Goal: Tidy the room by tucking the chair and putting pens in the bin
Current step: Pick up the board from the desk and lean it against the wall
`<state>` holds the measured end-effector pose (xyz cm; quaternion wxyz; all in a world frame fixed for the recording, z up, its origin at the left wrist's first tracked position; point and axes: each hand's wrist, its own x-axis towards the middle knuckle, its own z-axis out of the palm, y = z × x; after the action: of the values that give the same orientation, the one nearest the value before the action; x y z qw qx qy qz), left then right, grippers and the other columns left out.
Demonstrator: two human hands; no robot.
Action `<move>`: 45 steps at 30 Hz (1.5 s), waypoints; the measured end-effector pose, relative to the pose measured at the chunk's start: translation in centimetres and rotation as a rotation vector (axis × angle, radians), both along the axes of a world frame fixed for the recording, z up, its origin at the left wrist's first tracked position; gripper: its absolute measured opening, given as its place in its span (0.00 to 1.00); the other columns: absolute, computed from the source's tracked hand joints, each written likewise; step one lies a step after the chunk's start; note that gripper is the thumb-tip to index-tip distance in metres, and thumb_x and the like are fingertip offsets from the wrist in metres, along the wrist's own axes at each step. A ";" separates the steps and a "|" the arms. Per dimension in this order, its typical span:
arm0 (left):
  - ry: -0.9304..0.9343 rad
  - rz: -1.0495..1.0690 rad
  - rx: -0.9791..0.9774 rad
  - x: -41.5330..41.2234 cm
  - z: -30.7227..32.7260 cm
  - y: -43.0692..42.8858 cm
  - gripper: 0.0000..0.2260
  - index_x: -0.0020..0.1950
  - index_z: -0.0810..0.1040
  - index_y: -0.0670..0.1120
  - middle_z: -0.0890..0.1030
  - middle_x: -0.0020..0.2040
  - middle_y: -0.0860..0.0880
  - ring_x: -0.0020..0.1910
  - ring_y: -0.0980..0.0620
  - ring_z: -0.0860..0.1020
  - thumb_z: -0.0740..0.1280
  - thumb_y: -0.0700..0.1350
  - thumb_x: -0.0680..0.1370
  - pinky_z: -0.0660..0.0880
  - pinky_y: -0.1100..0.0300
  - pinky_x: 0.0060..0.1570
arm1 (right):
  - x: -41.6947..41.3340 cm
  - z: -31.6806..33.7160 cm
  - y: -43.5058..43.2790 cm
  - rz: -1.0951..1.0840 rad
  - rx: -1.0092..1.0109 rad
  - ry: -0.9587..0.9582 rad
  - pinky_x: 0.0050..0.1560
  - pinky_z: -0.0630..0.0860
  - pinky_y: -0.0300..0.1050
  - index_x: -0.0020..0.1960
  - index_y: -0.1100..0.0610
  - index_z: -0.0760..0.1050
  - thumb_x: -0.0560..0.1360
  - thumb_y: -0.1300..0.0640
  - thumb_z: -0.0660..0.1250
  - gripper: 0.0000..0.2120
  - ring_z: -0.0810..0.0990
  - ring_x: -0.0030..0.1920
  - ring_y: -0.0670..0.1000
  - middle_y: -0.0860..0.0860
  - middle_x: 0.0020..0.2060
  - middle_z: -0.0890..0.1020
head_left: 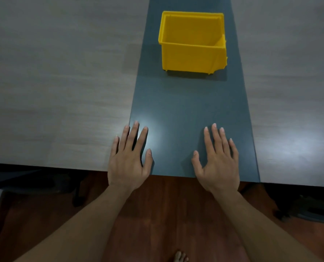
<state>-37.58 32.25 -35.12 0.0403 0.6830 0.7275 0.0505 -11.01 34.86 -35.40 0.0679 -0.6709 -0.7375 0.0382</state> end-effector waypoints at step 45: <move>-0.037 -0.013 0.123 -1.3 -1.1 4.0 0.37 0.87 0.58 0.54 0.56 0.88 0.51 0.88 0.48 0.54 0.64 0.53 0.77 0.58 0.40 0.83 | -1.3 -1.0 3.7 -0.024 0.080 -0.045 0.80 0.59 0.61 0.86 0.53 0.57 0.80 0.38 0.60 0.39 0.51 0.86 0.52 0.50 0.86 0.55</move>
<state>-38.84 36.25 -36.18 0.0120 0.6879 0.7178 0.1073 -12.32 38.60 -36.39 0.0787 -0.6772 -0.7315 -0.0074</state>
